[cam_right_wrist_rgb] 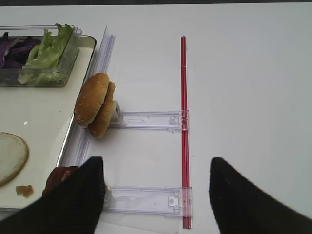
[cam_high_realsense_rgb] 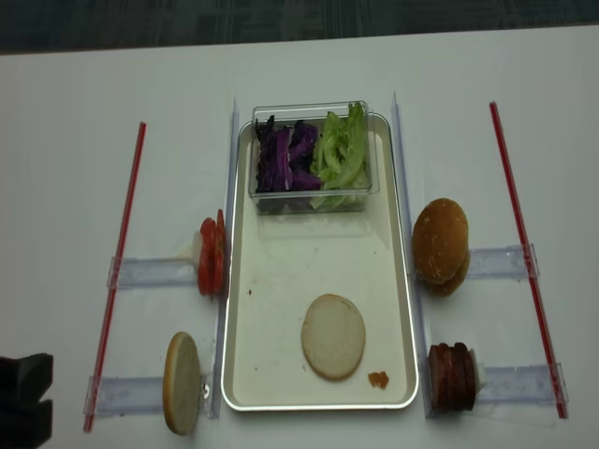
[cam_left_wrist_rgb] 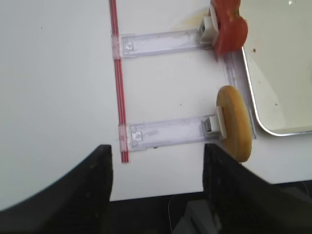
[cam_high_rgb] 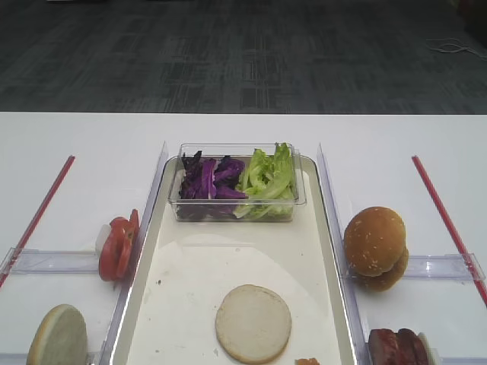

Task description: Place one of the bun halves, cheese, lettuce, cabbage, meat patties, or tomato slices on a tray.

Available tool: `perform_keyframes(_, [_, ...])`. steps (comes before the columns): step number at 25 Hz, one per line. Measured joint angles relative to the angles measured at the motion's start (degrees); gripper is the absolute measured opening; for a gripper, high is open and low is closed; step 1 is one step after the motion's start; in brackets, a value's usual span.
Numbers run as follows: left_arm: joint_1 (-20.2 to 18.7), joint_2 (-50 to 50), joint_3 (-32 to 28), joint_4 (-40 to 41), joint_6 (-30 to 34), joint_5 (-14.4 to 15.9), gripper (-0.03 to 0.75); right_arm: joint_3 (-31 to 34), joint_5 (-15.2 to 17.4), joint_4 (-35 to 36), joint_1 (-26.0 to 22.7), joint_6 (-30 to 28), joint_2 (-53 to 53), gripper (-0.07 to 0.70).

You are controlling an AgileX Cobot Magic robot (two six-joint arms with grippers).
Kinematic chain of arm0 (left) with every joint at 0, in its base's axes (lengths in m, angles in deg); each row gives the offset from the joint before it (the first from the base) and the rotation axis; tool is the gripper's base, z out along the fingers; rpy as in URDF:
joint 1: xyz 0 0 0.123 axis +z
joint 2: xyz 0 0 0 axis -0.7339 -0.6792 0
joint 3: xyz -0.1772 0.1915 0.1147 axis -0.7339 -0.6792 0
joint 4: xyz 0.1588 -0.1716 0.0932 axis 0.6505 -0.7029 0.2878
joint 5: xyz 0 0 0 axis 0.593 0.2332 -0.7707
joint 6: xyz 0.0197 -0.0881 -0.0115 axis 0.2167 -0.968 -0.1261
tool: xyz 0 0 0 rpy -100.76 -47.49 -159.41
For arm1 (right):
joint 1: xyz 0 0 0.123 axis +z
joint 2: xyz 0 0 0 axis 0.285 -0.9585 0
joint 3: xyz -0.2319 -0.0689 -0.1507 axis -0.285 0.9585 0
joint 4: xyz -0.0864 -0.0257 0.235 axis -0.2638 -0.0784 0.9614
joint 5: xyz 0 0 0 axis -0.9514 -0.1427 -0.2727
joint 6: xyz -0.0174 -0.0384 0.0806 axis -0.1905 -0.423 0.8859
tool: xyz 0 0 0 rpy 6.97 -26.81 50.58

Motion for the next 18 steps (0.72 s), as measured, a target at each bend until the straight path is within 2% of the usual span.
perform_keyframes(6, [0.13,5.88,-3.7,0.0,0.0,-1.2,0.42,0.0,0.0,0.0,0.0,0.1,0.0,0.468])
perform_keyframes(18, [0.13,17.23,-8.74,-0.13,-0.65,-1.47,0.42,0.0,0.11,0.0,0.0,0.22,0.0,0.468])
